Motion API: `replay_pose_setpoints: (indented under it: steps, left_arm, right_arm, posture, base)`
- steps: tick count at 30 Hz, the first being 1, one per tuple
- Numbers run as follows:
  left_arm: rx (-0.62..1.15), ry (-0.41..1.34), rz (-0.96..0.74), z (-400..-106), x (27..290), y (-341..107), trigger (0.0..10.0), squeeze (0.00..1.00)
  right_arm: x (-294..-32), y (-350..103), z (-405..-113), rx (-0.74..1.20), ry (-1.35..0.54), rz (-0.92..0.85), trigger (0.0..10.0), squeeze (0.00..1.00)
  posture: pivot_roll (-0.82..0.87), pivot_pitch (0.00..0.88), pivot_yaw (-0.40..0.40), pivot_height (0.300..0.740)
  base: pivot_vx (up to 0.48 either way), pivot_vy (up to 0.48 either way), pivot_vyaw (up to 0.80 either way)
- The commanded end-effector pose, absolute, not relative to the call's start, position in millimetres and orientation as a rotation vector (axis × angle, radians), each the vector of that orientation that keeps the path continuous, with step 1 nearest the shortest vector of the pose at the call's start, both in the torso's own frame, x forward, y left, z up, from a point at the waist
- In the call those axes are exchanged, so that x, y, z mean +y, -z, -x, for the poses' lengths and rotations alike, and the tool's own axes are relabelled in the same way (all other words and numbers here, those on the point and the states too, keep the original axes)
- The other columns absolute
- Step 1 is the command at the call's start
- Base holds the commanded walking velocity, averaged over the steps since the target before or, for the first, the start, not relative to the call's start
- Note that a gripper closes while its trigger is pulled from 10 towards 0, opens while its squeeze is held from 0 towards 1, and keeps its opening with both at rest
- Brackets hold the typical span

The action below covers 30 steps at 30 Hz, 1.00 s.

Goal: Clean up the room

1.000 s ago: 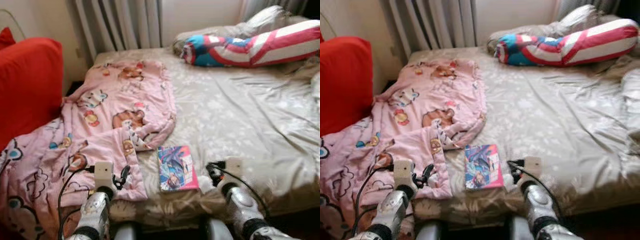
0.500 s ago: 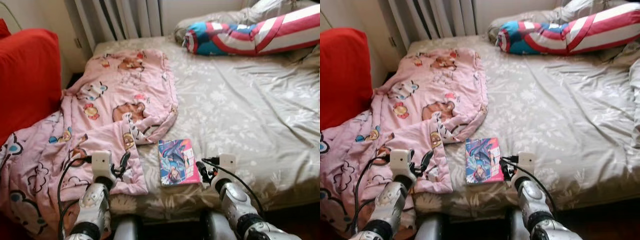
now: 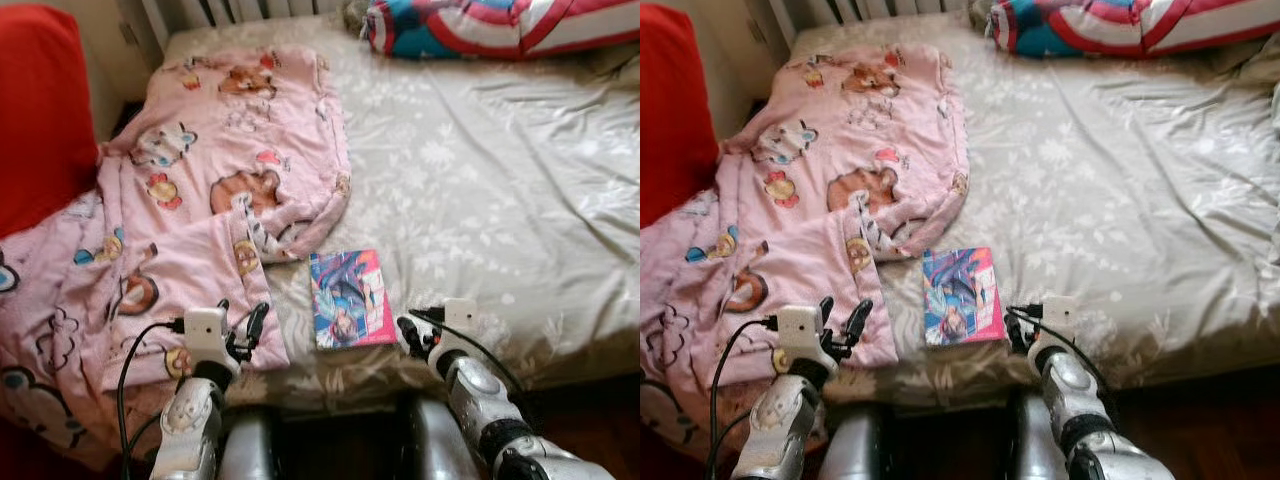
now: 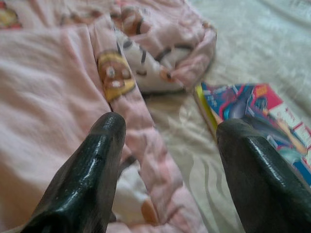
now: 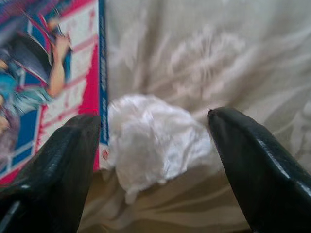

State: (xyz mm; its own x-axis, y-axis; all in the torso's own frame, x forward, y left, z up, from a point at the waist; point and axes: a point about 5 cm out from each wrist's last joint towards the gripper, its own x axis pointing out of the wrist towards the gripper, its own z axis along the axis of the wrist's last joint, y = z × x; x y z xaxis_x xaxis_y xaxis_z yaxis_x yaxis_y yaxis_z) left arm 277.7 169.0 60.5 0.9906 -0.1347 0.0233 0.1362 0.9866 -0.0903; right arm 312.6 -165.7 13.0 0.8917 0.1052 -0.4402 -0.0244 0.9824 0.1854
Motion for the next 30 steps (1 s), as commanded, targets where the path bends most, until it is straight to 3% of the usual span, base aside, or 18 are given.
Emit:
replay_pose_setpoints:
  steps: [1,3,4,6,7,8,30]
  left_arm:
    - [-0.002,0.118,0.091,-273,174,-59,10.0,0.0]
    - [0.002,0.114,0.091,-271,176,-63,10.0,0.0]
    - [0.003,0.114,0.091,-271,176,-64,10.0,0.0]
    - [0.008,0.114,0.092,-269,175,-66,10.0,0.0]
    - [0.008,0.114,0.092,-269,175,-66,10.0,0.0]
    - [0.014,0.112,0.094,-268,175,-67,10.0,0.0]
    - [0.068,0.095,0.099,-263,176,-62,10.0,0.0]
  right_arm:
    - [-164,-12,-312,0.477,-0.066,-0.19,10.0,0.0]
    - [-161,-14,-315,0.473,-0.092,-0.189,10.0,0.0]
    - [-161,-15,-315,0.468,-0.101,-0.181,4.9,0.0]
    - [-162,-18,-317,0.46,-0.105,-0.17,1.8,0.0]
    - [-162,-18,-317,0.46,-0.105,-0.17,1.8,0.0]
    - [-164,-19,-318,0.458,-0.1,-0.174,0.0,0.0]
    - [-167,-10,-309,0.481,-0.109,-0.154,0.0,0.0]
  posture:
    - [0.15,0.285,0.076,0.594]
    - [0.15,0.293,0.078,0.594]
    - [0.15,0.296,0.078,0.594]
    - [0.15,0.3,0.078,0.594]
    - [0.15,0.3,0.078,0.594]
    - [0.15,0.301,0.077,0.594]
    - [0.14,0.258,0.064,0.594]
  base:
    - [0.0,0.0,0.0]
    - [0.0,0.0,0.0]
    - [0.0,0.0,0.0]
    - [0.0,0.0,0.0]
    - [0.0,0.0,0.0]
    - [0.0,0.0,0.0]
    - [0.0,0.0,0.0]
